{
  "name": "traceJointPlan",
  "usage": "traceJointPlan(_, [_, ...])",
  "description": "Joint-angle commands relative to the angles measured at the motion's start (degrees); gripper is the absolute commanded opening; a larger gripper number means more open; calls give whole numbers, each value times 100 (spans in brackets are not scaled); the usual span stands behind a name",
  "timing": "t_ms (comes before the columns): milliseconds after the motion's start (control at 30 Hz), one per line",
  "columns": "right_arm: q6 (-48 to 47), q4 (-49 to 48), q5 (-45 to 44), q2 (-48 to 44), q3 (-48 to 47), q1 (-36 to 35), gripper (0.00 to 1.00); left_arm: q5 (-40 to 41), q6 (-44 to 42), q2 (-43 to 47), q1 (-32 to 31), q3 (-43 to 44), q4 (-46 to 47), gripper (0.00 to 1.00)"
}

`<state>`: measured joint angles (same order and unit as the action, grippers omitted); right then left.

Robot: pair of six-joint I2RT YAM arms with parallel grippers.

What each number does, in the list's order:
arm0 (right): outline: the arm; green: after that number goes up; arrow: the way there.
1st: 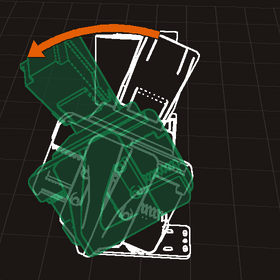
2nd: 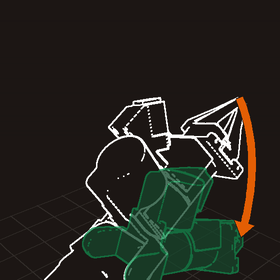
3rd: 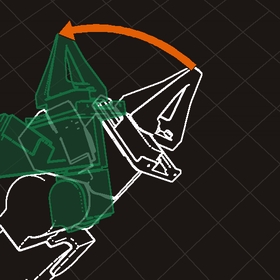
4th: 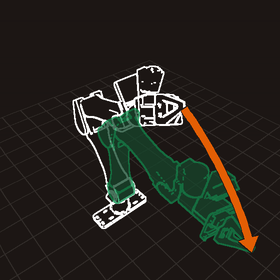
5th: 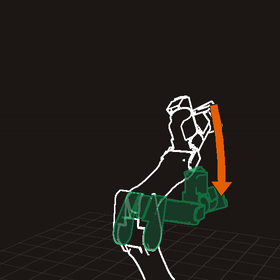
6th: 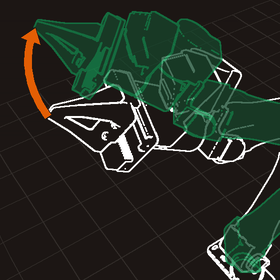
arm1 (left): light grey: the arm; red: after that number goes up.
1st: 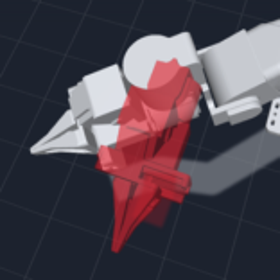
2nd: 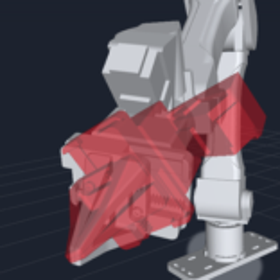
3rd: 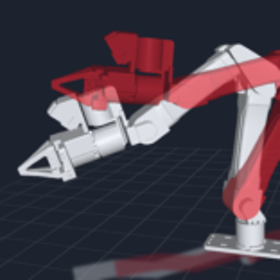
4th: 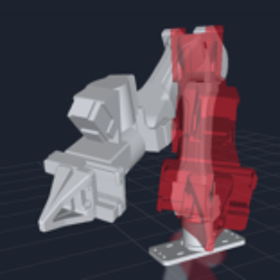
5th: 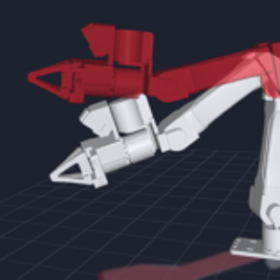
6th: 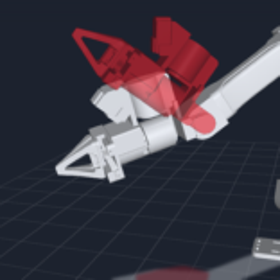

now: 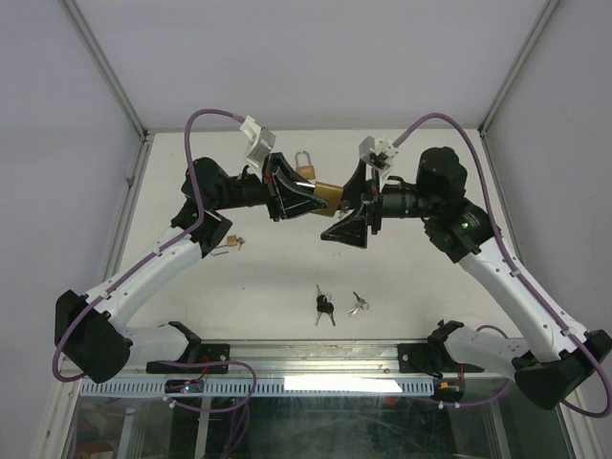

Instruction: Unlock with the key

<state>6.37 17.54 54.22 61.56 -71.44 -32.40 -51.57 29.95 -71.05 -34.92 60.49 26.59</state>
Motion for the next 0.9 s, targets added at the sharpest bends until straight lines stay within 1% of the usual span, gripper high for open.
traceJointPlan(0, [-6,-1402,-312,17,467,-162,77,269,389,205,-94,317,743,0])
traceJointPlan(33, [48,-1522,-325,41,526,-163,76,271,405,212,-102,308,761,0])
traceJointPlan(67, [103,-1617,-333,71,553,-168,73,271,409,209,-106,300,778,0])
traceJointPlan(100, [200,-1709,-315,108,548,-166,68,270,419,208,-110,297,791,0])
traceJointPlan(200, [319,-1825,-237,199,448,-161,47,280,440,212,-112,280,812,0])
traceJointPlan(300, [310,-1885,-243,178,458,-161,31,295,455,223,-110,263,844,0])
traceJointPlan(333, [316,-1897,-245,172,470,-168,24,304,466,225,-112,262,866,0])
traceJointPlan(400, [352,-1903,-200,192,467,-169,13,306,471,217,-110,262,889,0])
traceJointPlan(433, [398,-1914,-199,204,465,-165,5,298,476,214,-112,268,899,0])
traceJointPlan(467, [458,-1969,-206,207,460,-167,0,289,476,214,-112,270,900,0])
traceJointPlan(567, [631,-2230,-133,163,498,-170,0,311,486,214,-105,241,864,0])
traceJointPlan(667, [766,-2300,-4,137,517,-119,0,527,454,276,-90,190,683,0])
traceJointPlan(700, [843,-2292,64,137,515,-78,0,544,411,306,-66,136,672,20])
traceJointPlan(733, [927,-2292,129,129,523,-39,0,473,323,329,-34,92,686,50])
traceJointPlan(767, [998,-2280,174,124,536,3,0,374,214,360,19,60,686,70])
traceJointPlan(800, [1077,-2255,212,109,542,34,0,228,29,391,69,35,689,81])
traceJointPlan(867, [1186,-2229,274,75,561,119,0,-229,-266,435,232,3,634,87])
